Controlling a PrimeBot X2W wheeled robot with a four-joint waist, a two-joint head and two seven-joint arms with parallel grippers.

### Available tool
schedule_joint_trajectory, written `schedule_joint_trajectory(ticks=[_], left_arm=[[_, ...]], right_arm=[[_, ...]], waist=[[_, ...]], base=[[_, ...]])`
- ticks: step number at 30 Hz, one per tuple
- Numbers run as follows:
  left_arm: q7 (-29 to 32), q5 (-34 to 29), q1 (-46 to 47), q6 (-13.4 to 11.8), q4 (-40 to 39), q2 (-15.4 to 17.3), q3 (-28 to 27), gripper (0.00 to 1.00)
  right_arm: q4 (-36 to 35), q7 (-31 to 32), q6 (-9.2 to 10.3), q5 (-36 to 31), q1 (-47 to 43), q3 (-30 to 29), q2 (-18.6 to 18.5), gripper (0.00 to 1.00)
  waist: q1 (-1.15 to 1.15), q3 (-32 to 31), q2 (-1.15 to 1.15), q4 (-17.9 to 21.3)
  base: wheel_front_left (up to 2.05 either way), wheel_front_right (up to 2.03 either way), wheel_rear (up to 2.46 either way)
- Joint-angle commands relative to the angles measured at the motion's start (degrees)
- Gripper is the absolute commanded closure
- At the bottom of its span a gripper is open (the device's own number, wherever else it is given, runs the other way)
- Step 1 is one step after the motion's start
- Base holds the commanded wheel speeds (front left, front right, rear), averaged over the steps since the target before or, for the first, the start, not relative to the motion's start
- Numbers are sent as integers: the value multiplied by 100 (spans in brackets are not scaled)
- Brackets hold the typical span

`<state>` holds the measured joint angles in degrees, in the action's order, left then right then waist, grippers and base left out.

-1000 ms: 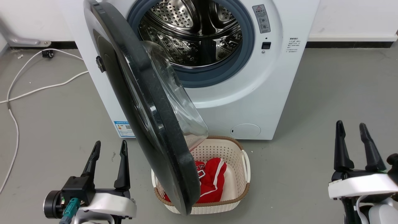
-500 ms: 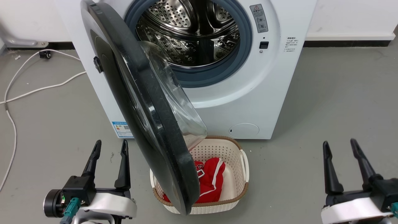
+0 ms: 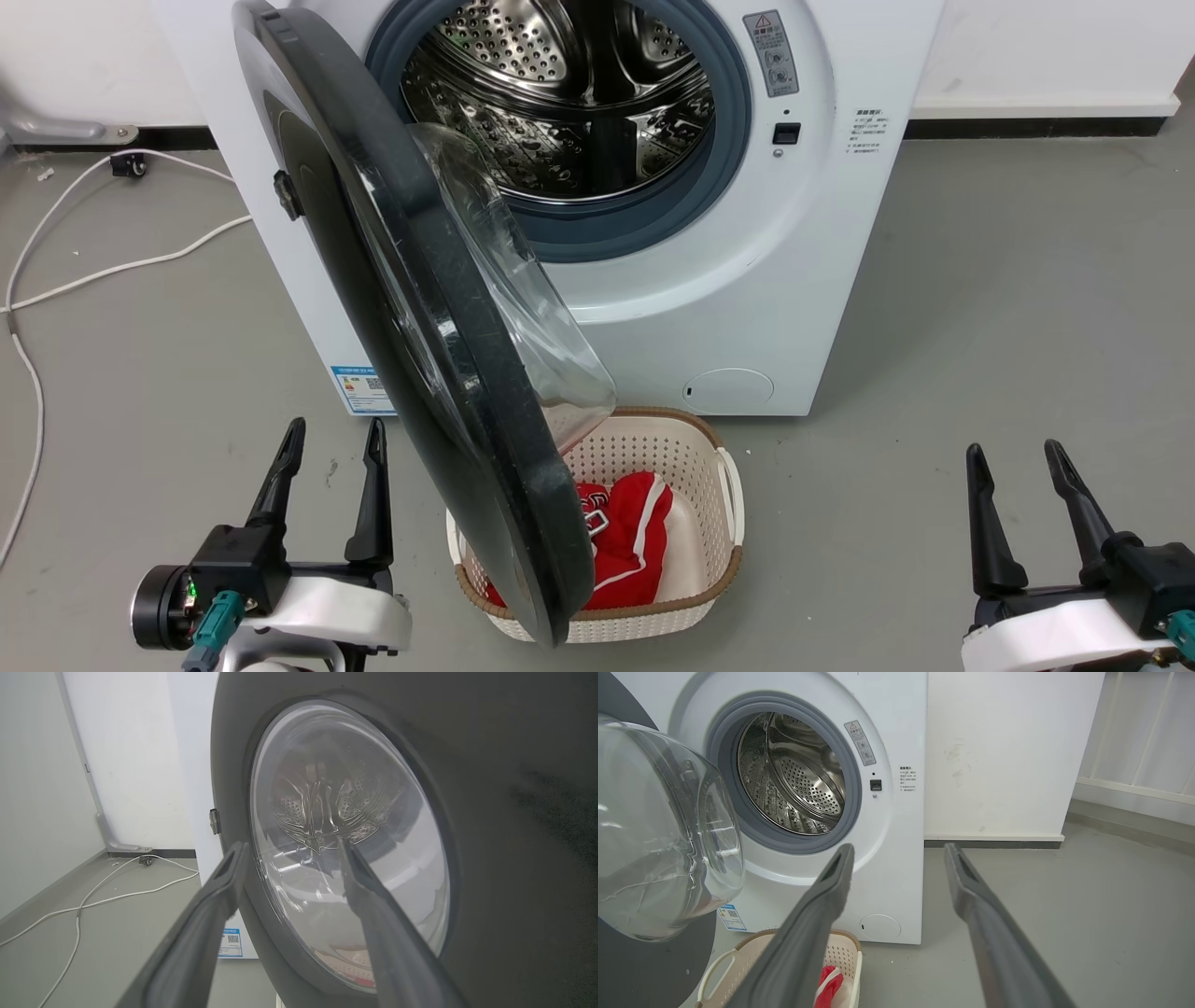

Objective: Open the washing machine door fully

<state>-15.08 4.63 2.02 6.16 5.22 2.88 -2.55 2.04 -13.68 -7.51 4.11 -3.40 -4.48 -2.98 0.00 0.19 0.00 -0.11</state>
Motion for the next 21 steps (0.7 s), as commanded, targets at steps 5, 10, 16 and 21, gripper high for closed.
schedule_joint_trajectory(ticks=[5, 10, 16, 21], left_arm=[[-12, 4, 33, 31, 9, 0, 5, 59], [-12, 54, 68, 57, 7, 4, 19, 100], [-12, 102, 157, 32, -400, 2, -67, 100], [-12, 142, 248, -60, -1112, 0, -116, 100]], right_arm=[[81, -48, 4, 37, 125, 0, 20, 0], [124, -46, 4, 45, 141, 9, 21, 0], [171, -57, 4, 73, 177, 9, 21, 0], [209, -64, 4, 91, 182, 14, 20, 0]], waist=[[0, 3, 0, 15], [0, 24, 0, 15], [0, 45, 0, 1], [0, 37, 0, -18]], base=[[0, 0, 0], [0, 0, 0], [0, 0, 0], [0, 0, 0]])
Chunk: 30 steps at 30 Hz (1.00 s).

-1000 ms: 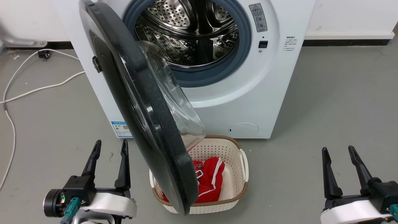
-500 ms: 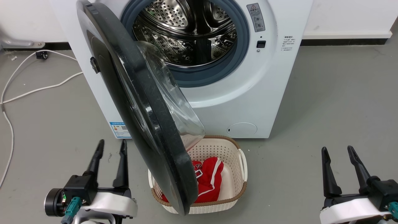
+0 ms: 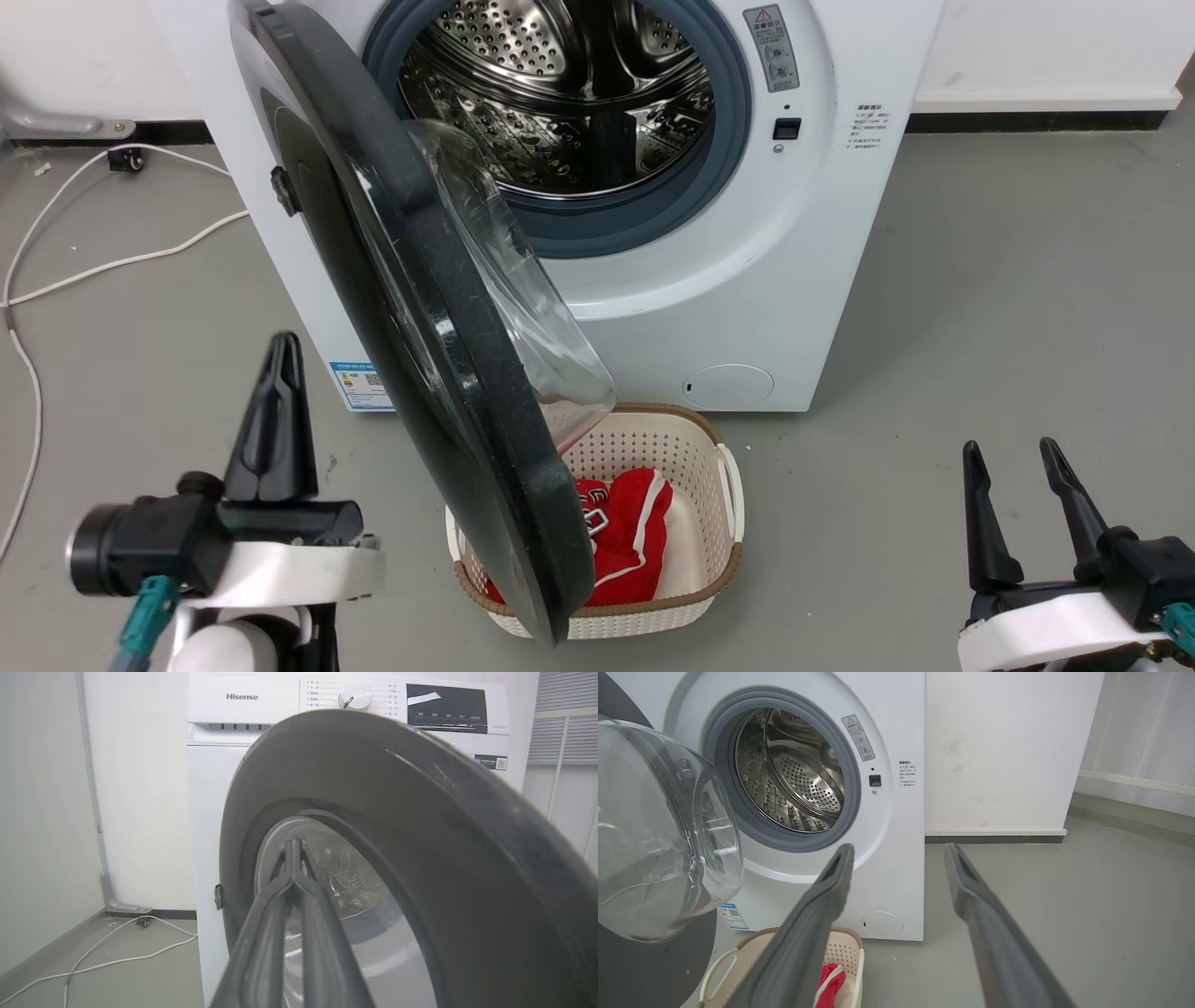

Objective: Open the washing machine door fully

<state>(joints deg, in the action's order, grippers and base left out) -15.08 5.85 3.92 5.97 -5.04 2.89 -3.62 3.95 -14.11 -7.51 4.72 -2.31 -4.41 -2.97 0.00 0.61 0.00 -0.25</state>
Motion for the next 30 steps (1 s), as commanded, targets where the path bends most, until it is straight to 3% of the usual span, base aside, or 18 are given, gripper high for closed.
schedule_joint_trajectory(ticks=[1, 11, 18, 20, 30], left_arm=[[-12, 35, 84, -56, -258, 0, -17, 100], [-10, -77, 246, -80, -2073, -1, 345, 100], [77, 43, 93, 83, -2355, 62, 1259, 100], [443, 303, -20, 125, -2261, 134, 1842, 100], [1997, 1223, -496, 146, -1787, 444, 2884, 100]], right_arm=[[23, -22, 4, 32, 72, 6, 19, 0], [53, -4, 4, 23, 67, 28, 19, 0], [80, 24, 4, 61, 46, 35, 19, 0], [93, 42, 4, 78, 54, 57, 19, 0], [120, 93, 4, 83, 27, 88, 18, 0]], waist=[[0, -10, 0, -7], [0, -34, 0, -10], [0, -47, 0, -12], [0, -42, 0, 2], [0, -40, 0, -1]], base=[[0, 0, 0], [0, 0, 0], [0, 0, 0], [0, 0, 0], [0, 0, 0]])
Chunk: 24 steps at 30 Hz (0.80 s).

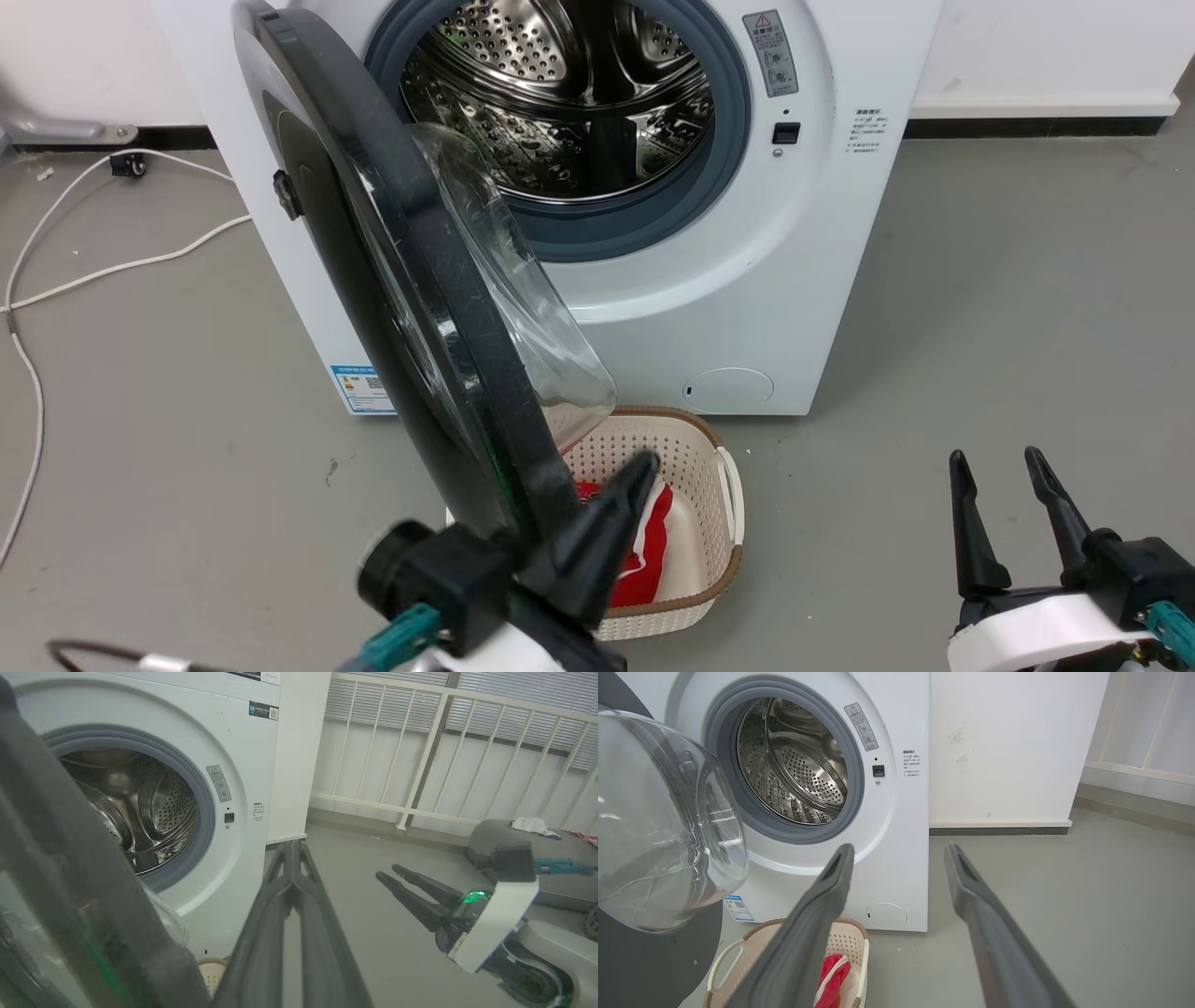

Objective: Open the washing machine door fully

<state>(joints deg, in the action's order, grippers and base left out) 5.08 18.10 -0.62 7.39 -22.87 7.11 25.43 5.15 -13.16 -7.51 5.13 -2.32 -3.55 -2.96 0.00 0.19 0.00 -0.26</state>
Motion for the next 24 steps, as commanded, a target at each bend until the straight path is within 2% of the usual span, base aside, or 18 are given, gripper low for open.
schedule_joint_trajectory(ticks=[1, 6, 9, 24], left_arm=[[144, 47, -85, 5, 60, 82, 61, 100], [876, 250, -256, 8, 431, 346, 373, 100], [989, 219, -268, -49, 578, 403, 374, 100], [-349, -159, 129, -497, 1519, 84, -10, 100]], right_arm=[[3, -1, 4, 50, 30, 9, 17, 0], [12, 38, 4, 64, 68, 44, 17, 0], [21, 48, 4, 73, 96, 62, 17, 0], [122, 25, 3, 174, 186, 122, 17, 0]], waist=[[0, 8, 0, -1], [0, 51, 0, -13], [0, 85, 0, -11], [0, 228, 0, -2]], base=[[0, 0, 0], [0, 0, 0], [0, 0, 0], [0, 0, 0]])
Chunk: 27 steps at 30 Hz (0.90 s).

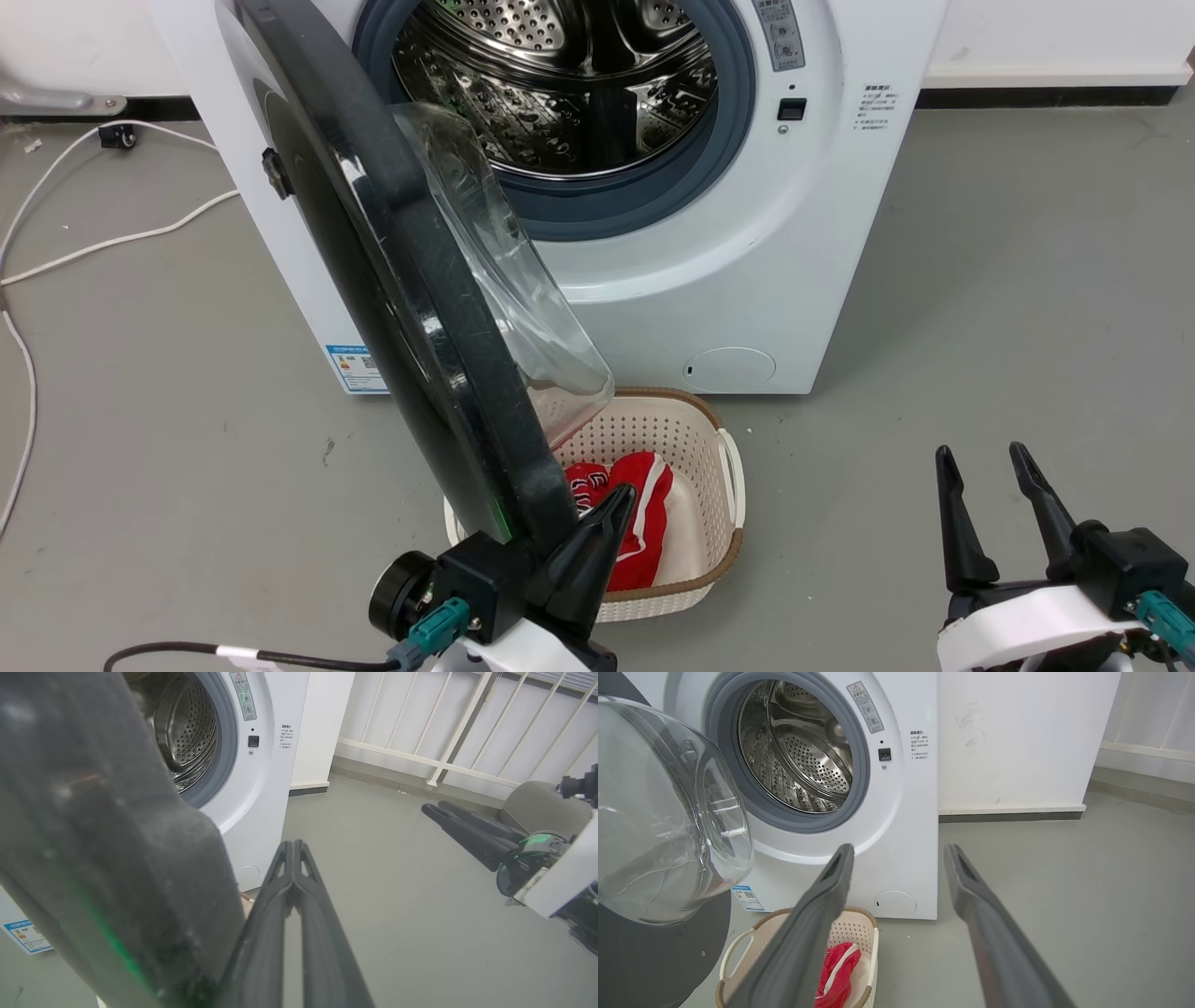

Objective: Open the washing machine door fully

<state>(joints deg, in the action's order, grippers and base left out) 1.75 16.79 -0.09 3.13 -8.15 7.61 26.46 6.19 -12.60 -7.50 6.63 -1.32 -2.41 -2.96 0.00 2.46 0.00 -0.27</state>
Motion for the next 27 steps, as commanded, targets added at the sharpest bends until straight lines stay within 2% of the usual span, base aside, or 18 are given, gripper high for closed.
schedule_joint_trajectory(ticks=[1, 8, 14, 27], left_arm=[[-58, -49, 88, -99, 89, 35, -132, 100], [-169, -73, -4, -230, 107, 57, -166, 100], [-164, -87, -252, -380, -104, 124, -215, 100], [12, -10, -736, -735, -708, 235, -367, 100]], right_arm=[[25, -35, 3, 28, 92, 8, 17, 0], [71, -28, 3, 60, 48, -5, 17, 0], [42, 4, 2, 79, 2, 11, 17, 0], [-23, 18, 2, 62, 45, -82, 15, 0]], waist=[[0, 2, 0, 0], [0, -22, 0, -72], [0, -37, 0, -326], [0, 85, 0, -1532]], base=[[0, 0, 0], [0, 0, 0], [0, 0, 0], [0, 0, 0]])
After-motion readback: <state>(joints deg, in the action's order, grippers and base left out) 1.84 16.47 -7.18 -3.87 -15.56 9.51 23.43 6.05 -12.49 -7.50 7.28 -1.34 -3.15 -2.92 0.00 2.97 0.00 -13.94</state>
